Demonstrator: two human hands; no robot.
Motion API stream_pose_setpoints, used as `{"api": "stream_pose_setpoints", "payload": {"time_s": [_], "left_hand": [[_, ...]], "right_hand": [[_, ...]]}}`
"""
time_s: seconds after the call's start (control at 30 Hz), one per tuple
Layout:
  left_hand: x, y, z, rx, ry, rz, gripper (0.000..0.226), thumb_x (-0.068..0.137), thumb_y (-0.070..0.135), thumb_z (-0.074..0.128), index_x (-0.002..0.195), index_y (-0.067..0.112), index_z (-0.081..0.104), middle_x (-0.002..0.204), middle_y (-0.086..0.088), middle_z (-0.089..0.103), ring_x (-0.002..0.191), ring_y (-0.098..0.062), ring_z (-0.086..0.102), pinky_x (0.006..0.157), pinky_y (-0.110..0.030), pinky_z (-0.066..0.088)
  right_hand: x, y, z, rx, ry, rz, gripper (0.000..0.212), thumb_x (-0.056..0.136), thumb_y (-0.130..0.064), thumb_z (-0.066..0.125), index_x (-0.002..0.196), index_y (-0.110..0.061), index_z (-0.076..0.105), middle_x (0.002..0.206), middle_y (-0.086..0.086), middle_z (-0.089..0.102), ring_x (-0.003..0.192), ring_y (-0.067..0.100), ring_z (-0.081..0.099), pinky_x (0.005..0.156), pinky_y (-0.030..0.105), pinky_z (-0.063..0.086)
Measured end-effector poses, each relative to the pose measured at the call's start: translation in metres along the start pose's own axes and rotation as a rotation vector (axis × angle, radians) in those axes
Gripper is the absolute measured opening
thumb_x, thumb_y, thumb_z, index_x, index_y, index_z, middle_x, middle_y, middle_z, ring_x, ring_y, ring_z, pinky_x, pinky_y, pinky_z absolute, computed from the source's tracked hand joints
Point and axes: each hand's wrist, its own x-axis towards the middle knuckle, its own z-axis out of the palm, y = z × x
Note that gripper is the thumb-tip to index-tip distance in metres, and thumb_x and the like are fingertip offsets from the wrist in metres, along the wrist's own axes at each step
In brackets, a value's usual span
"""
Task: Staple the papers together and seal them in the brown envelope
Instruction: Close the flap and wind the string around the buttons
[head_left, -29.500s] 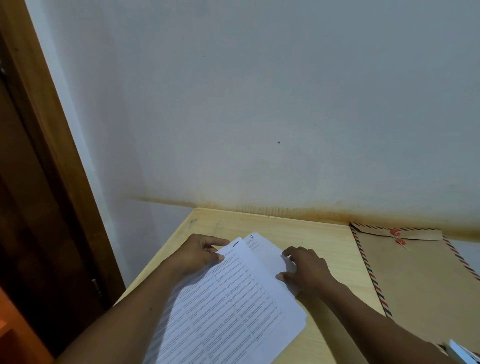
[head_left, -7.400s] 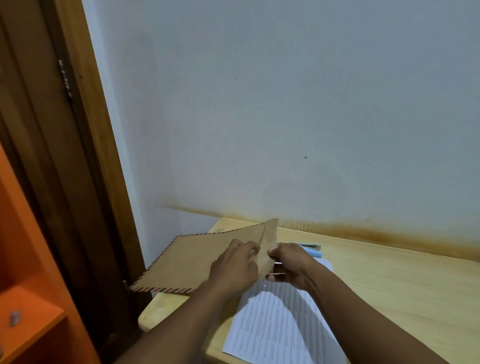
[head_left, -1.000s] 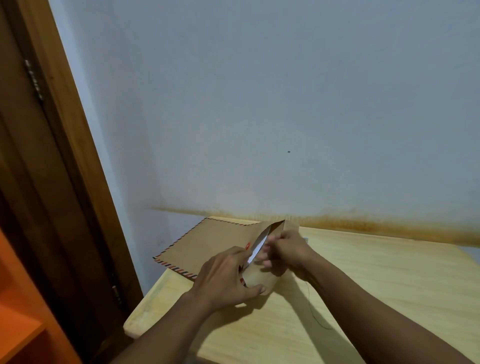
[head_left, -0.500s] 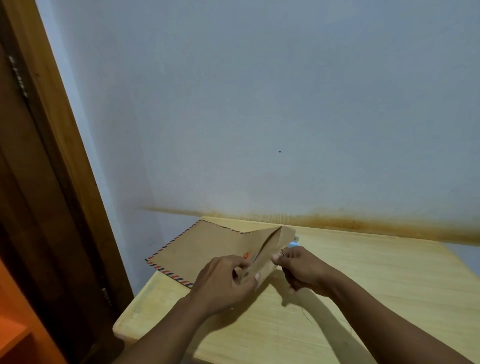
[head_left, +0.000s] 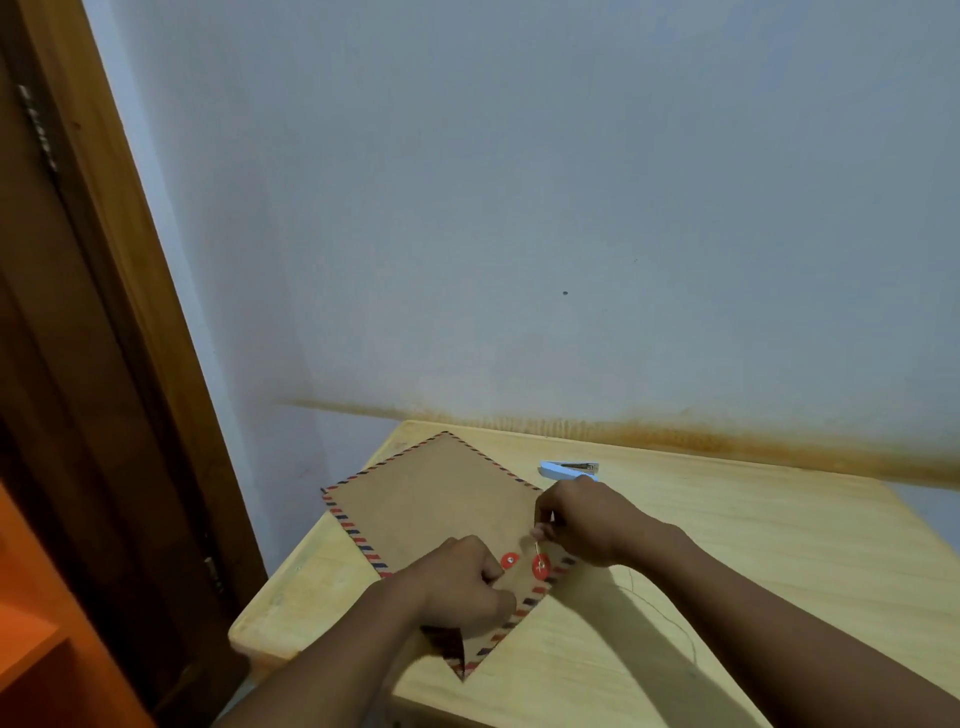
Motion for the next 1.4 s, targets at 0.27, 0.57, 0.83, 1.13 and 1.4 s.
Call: {"api": "stream_pose_setpoints", "payload": {"time_s": [0.27, 0.57, 0.83, 1.13, 1.4], "left_hand": [[-0.002, -0.024, 0.010, 0.388, 0.198, -0.295, 0.097, 0.069, 0.088, 0.057, 0.145, 0.031, 0.039, 0.154, -0.002, 0.035, 0.141, -0.029, 0.033, 0.112, -0.055, 0.034], [0.003, -0.040, -0.006, 0.299, 0.070, -0.203, 0.111, 0.068, 0.075, 0.075, 0.157, 0.031, 0.024, 0.165, 0.004, 0.020, 0.153, -0.024, 0.018, 0.124, -0.056, 0.020], [0.017, -0.029, 0.007, 0.231, 0.225, -0.184, 0.103, 0.062, 0.086, 0.069, 0.142, 0.027, 0.041, 0.155, 0.001, 0.034, 0.151, -0.028, 0.024, 0.120, -0.050, 0.031], [0.017, -0.052, 0.025, 0.083, 0.303, -0.066, 0.100, 0.060, 0.089, 0.067, 0.137, 0.031, 0.041, 0.147, 0.015, 0.035, 0.159, -0.017, 0.001, 0.127, -0.045, 0.014], [0.017, -0.045, 0.027, 0.122, 0.315, -0.084, 0.107, 0.052, 0.090, 0.072, 0.134, 0.030, 0.038, 0.149, 0.011, 0.035, 0.159, -0.019, 0.001, 0.127, -0.048, 0.013]], "right_hand": [[0.008, -0.021, 0.020, -0.068, -0.085, -0.163, 0.017, 0.096, -0.027, 0.057, 0.104, -0.024, 0.072, 0.100, -0.002, 0.068, 0.085, 0.013, 0.054, 0.066, 0.028, 0.045], [0.021, -0.007, 0.008, -0.079, -0.261, -0.062, 0.013, 0.087, -0.017, 0.059, 0.090, -0.023, 0.071, 0.085, -0.004, 0.063, 0.079, 0.018, 0.060, 0.066, 0.026, 0.050], [0.024, -0.009, 0.014, -0.030, -0.225, -0.153, 0.014, 0.091, -0.011, 0.063, 0.098, -0.015, 0.074, 0.089, -0.004, 0.068, 0.080, 0.011, 0.059, 0.073, 0.028, 0.051], [0.033, -0.021, 0.042, 0.110, -0.226, -0.186, 0.019, 0.091, -0.015, 0.063, 0.082, -0.030, 0.069, 0.084, -0.010, 0.072, 0.079, 0.009, 0.066, 0.073, 0.029, 0.055], [0.045, -0.015, 0.047, 0.242, -0.263, -0.068, 0.011, 0.084, -0.028, 0.077, 0.082, -0.019, 0.072, 0.079, -0.006, 0.072, 0.081, 0.013, 0.067, 0.080, 0.037, 0.057]]}}
